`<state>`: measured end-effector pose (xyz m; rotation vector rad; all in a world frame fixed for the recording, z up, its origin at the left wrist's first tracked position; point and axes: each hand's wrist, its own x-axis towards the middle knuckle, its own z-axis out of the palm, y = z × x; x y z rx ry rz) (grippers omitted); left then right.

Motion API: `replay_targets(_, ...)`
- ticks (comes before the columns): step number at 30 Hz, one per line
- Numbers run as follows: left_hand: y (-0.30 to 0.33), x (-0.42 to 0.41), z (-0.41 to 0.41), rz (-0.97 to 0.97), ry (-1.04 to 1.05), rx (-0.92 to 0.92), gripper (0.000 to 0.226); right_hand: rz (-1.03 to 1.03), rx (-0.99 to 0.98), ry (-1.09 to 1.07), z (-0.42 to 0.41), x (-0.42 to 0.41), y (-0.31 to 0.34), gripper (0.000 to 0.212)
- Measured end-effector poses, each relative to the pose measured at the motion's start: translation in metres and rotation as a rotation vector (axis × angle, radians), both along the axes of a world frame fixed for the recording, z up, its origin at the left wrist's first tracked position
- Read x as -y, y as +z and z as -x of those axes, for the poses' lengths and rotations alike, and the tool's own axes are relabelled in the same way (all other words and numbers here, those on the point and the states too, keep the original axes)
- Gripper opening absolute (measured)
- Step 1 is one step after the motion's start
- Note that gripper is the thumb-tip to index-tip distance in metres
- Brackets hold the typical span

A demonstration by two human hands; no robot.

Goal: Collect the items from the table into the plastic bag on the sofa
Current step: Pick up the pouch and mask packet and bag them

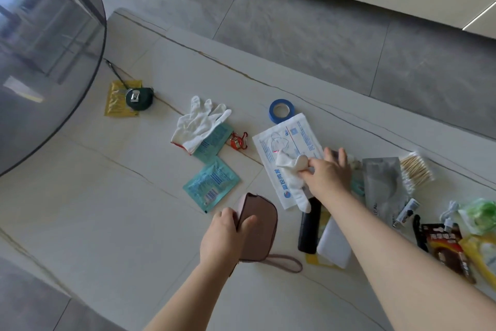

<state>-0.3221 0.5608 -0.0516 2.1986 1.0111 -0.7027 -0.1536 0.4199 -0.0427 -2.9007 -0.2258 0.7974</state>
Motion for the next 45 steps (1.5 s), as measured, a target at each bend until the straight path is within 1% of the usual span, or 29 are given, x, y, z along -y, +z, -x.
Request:
replay_targets(1,-0.001,0.0,0.003,0.001,0.003,0.0,0.044,-0.011,0.023,-0.004,0.001,0.001,-0.003,0.029)
replay_targets(4,0.001,0.002,0.015,-0.001,0.03,0.006,0.041,-0.073,0.173,0.024,0.009,0.007,-0.006,0.021)
replay_targets(6,0.006,0.003,0.023,0.003,0.061,0.004,0.041,-0.138,0.195,0.008,0.017,0.008,-0.001,0.019)
replay_targets(9,0.02,0.006,0.033,0.03,0.147,-0.011,0.042,-0.425,-0.016,-0.236,0.033,0.002,0.018,0.028)
replay_targets(11,0.033,0.008,0.04,0.048,0.209,-0.014,0.042,-0.546,-0.147,-0.361,0.046,0.001,0.034,0.032)
replay_targets(14,0.062,0.013,0.054,0.079,0.309,0.015,0.04,-0.58,-0.312,-0.404,0.069,0.007,0.061,0.021)
replay_targets(17,0.098,0.019,0.075,0.083,0.383,0.031,0.037,-0.654,-0.366,-0.425,0.094,0.012,0.098,0.006)
replay_targets(19,0.125,0.022,0.093,0.09,0.452,0.051,0.034,-0.688,-0.378,-0.397,0.112,0.016,0.125,0.013)
replay_targets(22,0.168,0.028,0.123,0.094,0.542,0.087,0.03,-0.661,-0.403,-0.316,0.144,0.02,0.165,0.018)
replay_targets(24,0.194,0.031,0.145,0.095,0.605,0.118,0.027,-0.672,-0.424,-0.256,0.165,0.02,0.188,0.012)
replay_targets(25,0.205,0.032,0.157,0.099,0.646,0.138,0.026,-0.679,-0.43,-0.233,0.175,0.017,0.197,0.013)
replay_targets(27,0.225,0.031,0.182,0.098,0.731,0.172,0.025,-0.688,-0.445,-0.173,0.194,0.009,0.215,0.021)
replay_targets(28,0.233,0.03,0.196,0.093,0.775,0.189,0.025,-0.689,-0.45,-0.134,0.203,0.004,0.223,0.02)
replay_targets(31,0.25,0.021,0.239,0.08,0.906,0.232,0.028,-0.697,-0.476,-0.026,0.233,-0.019,0.242,0.015)
replay_targets(36,0.266,-0.003,0.316,0.013,1.122,0.271,0.05,-0.685,-0.527,0.137,0.293,-0.073,0.265,0.015)
replay_targets(39,0.269,-0.018,0.363,0.004,1.269,0.307,0.046,-0.667,-0.578,0.247,0.337,-0.108,0.277,0.01)
replay_targets(41,0.272,-0.027,0.395,-0.014,1.332,0.301,0.044,-0.647,-0.601,0.314,0.367,-0.129,0.28,0.012)
replay_targets(45,0.278,-0.05,0.463,-0.071,1.432,0.282,0.053,-0.651,-0.624,0.421,0.431,-0.173,0.285,0.023)
